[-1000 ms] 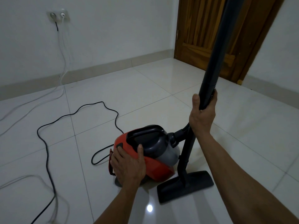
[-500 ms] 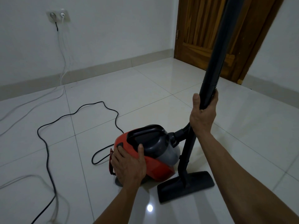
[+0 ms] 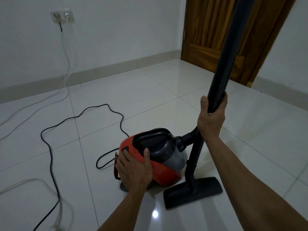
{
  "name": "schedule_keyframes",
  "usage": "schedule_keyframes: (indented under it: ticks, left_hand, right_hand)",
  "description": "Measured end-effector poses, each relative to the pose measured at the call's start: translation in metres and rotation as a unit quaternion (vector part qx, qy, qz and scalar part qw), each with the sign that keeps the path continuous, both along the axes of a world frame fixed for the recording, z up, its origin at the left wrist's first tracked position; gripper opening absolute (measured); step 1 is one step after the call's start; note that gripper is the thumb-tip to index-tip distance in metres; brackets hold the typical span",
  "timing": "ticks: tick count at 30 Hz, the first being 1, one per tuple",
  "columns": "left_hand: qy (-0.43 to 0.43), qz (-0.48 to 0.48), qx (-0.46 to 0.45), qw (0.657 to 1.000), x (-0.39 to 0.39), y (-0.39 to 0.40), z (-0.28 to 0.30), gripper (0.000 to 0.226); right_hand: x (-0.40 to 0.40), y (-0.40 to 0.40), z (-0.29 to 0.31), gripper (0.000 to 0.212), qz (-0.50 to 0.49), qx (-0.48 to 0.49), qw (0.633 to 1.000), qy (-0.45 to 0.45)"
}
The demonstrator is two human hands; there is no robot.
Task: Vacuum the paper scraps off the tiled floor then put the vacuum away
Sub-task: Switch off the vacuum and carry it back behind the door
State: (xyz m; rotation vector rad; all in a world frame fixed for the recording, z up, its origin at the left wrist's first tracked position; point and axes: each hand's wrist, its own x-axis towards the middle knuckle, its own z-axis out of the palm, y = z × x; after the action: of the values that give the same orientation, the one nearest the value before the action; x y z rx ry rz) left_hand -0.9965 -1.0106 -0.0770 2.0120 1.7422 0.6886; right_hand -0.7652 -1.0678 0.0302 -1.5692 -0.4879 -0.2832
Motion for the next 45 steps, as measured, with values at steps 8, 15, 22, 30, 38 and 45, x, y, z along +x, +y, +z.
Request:
schedule_keyframes:
  ticks: [8,15,22,30,38,45]
  left_hand:
    - [-0.007,0.001,-0.004,1.0,-0.001,-0.001,0.0,0.097]
    - [-0.012,-0.003,-0.006,1.0,-0.002,-0.001,0.0,0.099]
    - [0.005,-0.145,0.159,0.977,0.012,0.015,0.031,0.077]
    - [0.123,-0.311,0.273,0.902,0.031,0.06,0.059,0.051]
    - [0.044,-0.4,0.327,0.855,0.056,0.106,0.063,0.037]
    - [0.036,-0.392,0.252,0.884,0.093,0.148,0.136,0.049]
  right_hand:
    - [-0.001,0.0,0.0,0.077,-0.003,-0.002,1.0,0.001]
    - [-0.002,-0.001,0.001,0.082,-0.004,-0.002,1.0,0.004]
    - [0.001,-0.002,0.001,0.079,-0.003,0.0,1.0,0.012]
    - [0.003,0.003,0.004,0.078,0.002,-0.001,1.0,0.015]
    - [0.028,0.025,0.011,0.073,0.023,-0.01,1.0,-0.013]
    - [0.064,0.076,0.082,0.073,0.049,-0.029,0.998,-0.04]
